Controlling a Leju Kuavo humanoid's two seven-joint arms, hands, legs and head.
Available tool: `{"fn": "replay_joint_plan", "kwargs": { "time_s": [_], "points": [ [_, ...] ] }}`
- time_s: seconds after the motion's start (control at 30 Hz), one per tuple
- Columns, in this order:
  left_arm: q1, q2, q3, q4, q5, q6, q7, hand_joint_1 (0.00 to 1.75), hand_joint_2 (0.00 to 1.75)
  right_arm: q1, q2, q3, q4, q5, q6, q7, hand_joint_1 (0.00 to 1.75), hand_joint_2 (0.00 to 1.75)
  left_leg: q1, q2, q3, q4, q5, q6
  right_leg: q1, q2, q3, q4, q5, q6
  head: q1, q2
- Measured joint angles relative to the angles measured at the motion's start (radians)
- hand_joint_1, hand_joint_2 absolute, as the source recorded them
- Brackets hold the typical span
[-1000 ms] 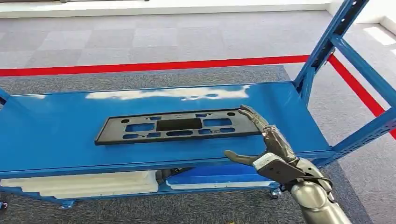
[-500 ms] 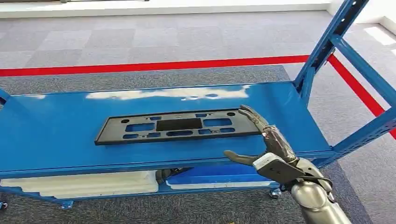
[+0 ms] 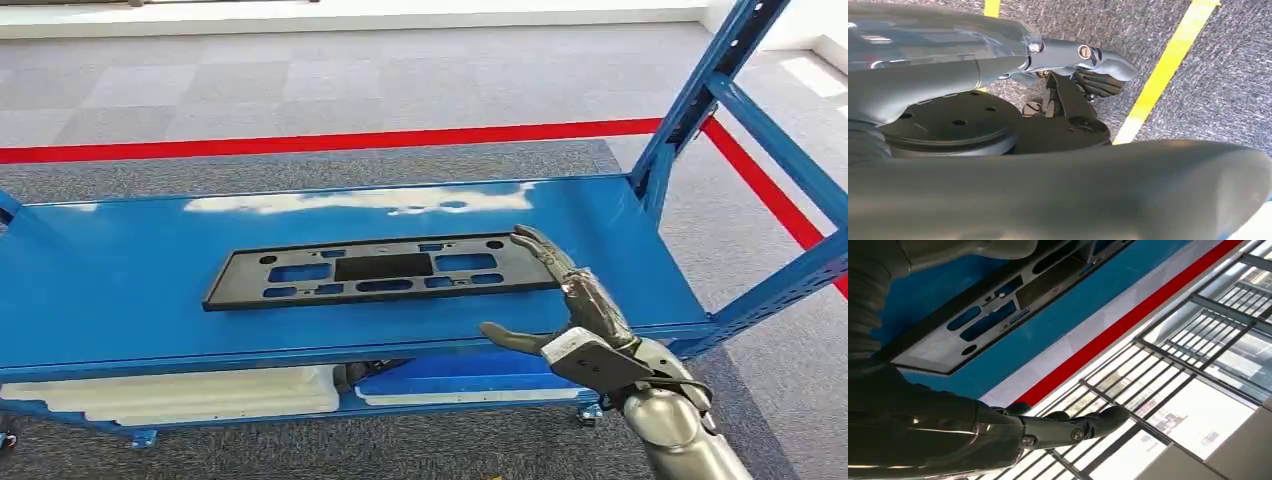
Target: Take the parts from the cabinet and place them on the table.
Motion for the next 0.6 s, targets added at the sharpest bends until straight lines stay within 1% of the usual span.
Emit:
{"fn": "replay_joint_plan", "kwargs": {
  "time_s": [0.4,0.43,0.5,0.53,0.57,0.6],
  "points": [
    [0.000,0.000,0.000,0.000,0.000,0.000,0.000,0.00,0.00,0.000,0.000,0.000,0.000,0.000,0.000,0.000,0.00,1.75,0.000,0.000,0.000,0.000,0.000,0.000,0.000,0.000,0.000,0.000,0.000,0.000,0.000,0.000],
    [0.000,0.000,0.000,0.000,0.000,0.000,0.000,0.00,0.00,0.000,0.000,0.000,0.000,0.000,0.000,0.000,0.00,0.00,0.000,0.000,0.000,0.000,0.000,0.000,0.000,0.000,0.000,0.000,0.000,0.000,0.000,0.000],
    [0.000,0.000,0.000,0.000,-0.004,0.007,0.006,0.00,0.00,0.000,0.000,0.000,0.000,-0.007,0.004,-0.005,0.00,0.00,0.000,0.000,0.000,0.000,0.000,0.000,0.000,0.000,0.000,0.000,0.000,0.000,0.000,0.000],
    [0.000,0.000,0.000,0.000,-0.023,0.040,0.034,0.00,0.00,-0.001,0.006,0.000,-0.001,-0.053,0.030,-0.038,0.00,0.00,0.000,0.000,0.000,0.000,0.000,0.000,0.000,0.000,0.000,0.000,0.000,0.000,0.000,0.000],
    [0.000,0.002,-0.003,0.000,-0.041,0.074,0.066,0.00,0.00,-0.002,0.021,-0.010,-0.012,-0.130,0.067,-0.083,0.00,0.00,0.000,0.000,0.000,0.000,0.000,0.000,0.000,0.000,0.000,0.000,0.000,0.000,0.000,0.000],
    [0.003,0.005,-0.005,0.000,-0.052,0.097,0.087,0.00,0.00,-0.005,0.042,-0.023,-0.035,-0.258,0.092,-0.116,0.00,0.00,0.000,0.000,0.000,0.000,0.000,0.000,0.000,0.000,0.000,0.000,0.000,0.000,0.000,0.000]
  ]
}}
